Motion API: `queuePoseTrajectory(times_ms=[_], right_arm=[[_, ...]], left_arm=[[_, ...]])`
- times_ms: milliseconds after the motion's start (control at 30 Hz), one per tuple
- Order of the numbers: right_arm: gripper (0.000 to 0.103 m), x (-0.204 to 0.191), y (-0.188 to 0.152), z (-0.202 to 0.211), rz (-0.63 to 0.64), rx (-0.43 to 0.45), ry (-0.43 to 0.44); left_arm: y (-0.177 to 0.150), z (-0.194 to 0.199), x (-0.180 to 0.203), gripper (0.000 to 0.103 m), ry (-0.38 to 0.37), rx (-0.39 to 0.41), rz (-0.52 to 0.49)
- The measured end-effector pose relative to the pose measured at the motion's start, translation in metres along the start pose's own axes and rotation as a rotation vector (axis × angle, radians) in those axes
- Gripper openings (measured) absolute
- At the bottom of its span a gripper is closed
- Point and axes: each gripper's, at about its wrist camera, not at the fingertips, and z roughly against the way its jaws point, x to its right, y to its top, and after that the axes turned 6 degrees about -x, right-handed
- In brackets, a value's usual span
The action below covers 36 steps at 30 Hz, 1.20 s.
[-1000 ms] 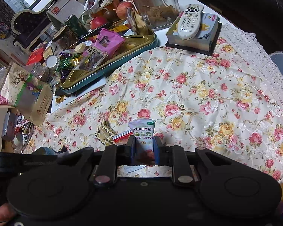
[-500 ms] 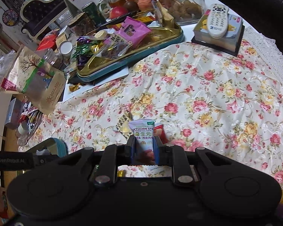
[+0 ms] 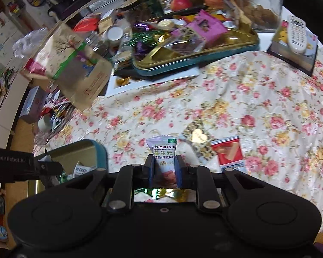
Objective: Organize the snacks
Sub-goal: 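Carry both packets over the gold tray with both tools, then open the left tool to drop the grey packet while the right tool drops the Hawthorn packet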
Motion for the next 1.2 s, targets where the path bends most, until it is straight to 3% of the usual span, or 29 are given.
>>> queuePoseTrajectory(times_ms=[367, 467, 600, 733, 900, 1200], right_arm=[[0.022, -0.068, -0.016, -0.020, 0.142, -0.050, 0.032], [0.022, -0.084, -0.019, -0.023, 0.176, -0.057, 0.045], [0.022, -0.103, -0.024, -0.028, 0.212, -0.068, 0.062], [0.022, -0.117, -0.028, -0.034, 0.234, -0.089, 0.084], [0.022, -0.130, -0.035, -0.038, 0.261, -0.117, 0.119], [0.022, -0.143, -0.045, -0.041, 0.304, -0.138, 0.146]], left_arm=[[0.011, 0.021, -0.069, 0.044, 0.043, 0.093, 0.168], [0.011, 0.019, -0.081, 0.045, 0.033, 0.079, 0.190], [0.010, 0.015, -0.085, 0.045, -0.020, 0.049, 0.161], [0.009, 0.021, -0.087, 0.046, -0.055, 0.078, 0.151], [0.013, 0.011, -0.096, 0.047, -0.041, 0.038, 0.210], [0.009, 0.017, -0.088, 0.047, -0.028, 0.047, 0.192]])
